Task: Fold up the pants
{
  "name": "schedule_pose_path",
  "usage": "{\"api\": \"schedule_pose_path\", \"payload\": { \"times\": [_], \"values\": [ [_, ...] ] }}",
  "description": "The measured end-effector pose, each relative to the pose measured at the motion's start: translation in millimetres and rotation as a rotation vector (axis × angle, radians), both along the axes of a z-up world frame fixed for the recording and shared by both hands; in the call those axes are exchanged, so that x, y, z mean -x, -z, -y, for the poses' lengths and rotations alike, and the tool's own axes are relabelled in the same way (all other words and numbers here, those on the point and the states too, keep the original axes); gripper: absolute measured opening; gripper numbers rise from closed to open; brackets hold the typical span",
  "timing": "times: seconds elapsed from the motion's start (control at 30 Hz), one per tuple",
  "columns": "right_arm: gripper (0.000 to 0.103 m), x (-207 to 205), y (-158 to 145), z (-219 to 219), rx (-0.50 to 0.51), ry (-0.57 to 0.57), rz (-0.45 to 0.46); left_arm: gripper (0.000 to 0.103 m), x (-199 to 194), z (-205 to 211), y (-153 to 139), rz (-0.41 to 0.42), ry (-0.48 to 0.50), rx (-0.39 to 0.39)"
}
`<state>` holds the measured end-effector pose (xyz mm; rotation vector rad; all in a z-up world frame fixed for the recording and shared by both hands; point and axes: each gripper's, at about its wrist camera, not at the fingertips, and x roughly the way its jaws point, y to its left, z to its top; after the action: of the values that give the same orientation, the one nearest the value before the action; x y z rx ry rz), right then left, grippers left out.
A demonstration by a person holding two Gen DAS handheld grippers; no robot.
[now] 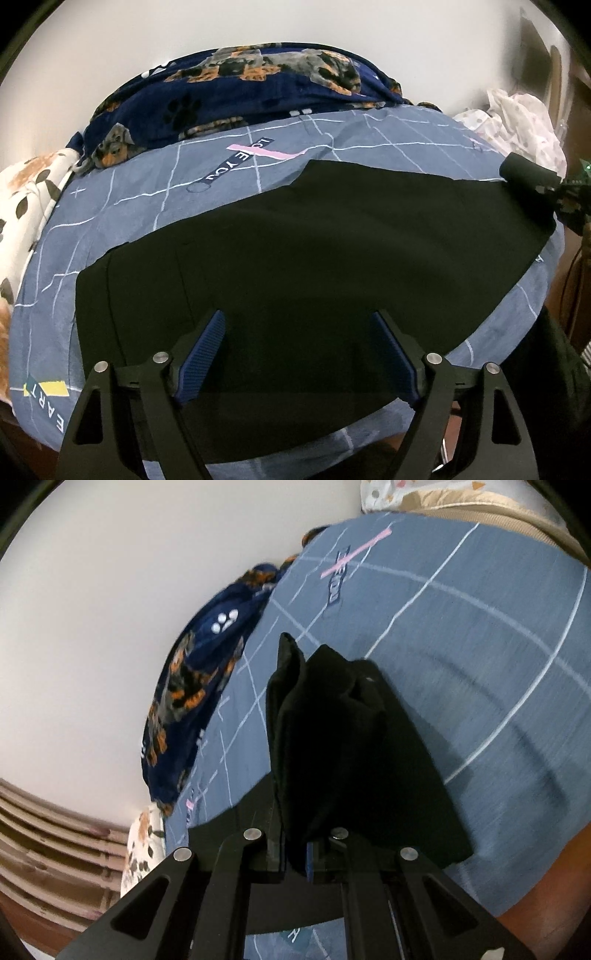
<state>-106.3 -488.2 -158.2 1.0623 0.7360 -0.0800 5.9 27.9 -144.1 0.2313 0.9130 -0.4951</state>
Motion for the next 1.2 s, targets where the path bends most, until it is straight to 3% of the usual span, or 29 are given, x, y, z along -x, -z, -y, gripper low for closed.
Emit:
{"api": "schedule_pose_path", "payload": {
  "times": [0.33,0.47,1.2],
  "values": [
    [0.007,-5,4,-20,0.003,-0.036,-0.033,0.082,-5,-1,3,-0.019,-0.014,-0.013],
    [0.007,-7,5,-26,0.007,-0.049,-0.036,0.087,-6,0,4,-0.03,-0.017,-0.026],
    [0.007,-20,9,-66,0.06,-0.169,-0.061,0.088,-6,2,9,-0.053,-0.01,-0.042]
  ]
}}
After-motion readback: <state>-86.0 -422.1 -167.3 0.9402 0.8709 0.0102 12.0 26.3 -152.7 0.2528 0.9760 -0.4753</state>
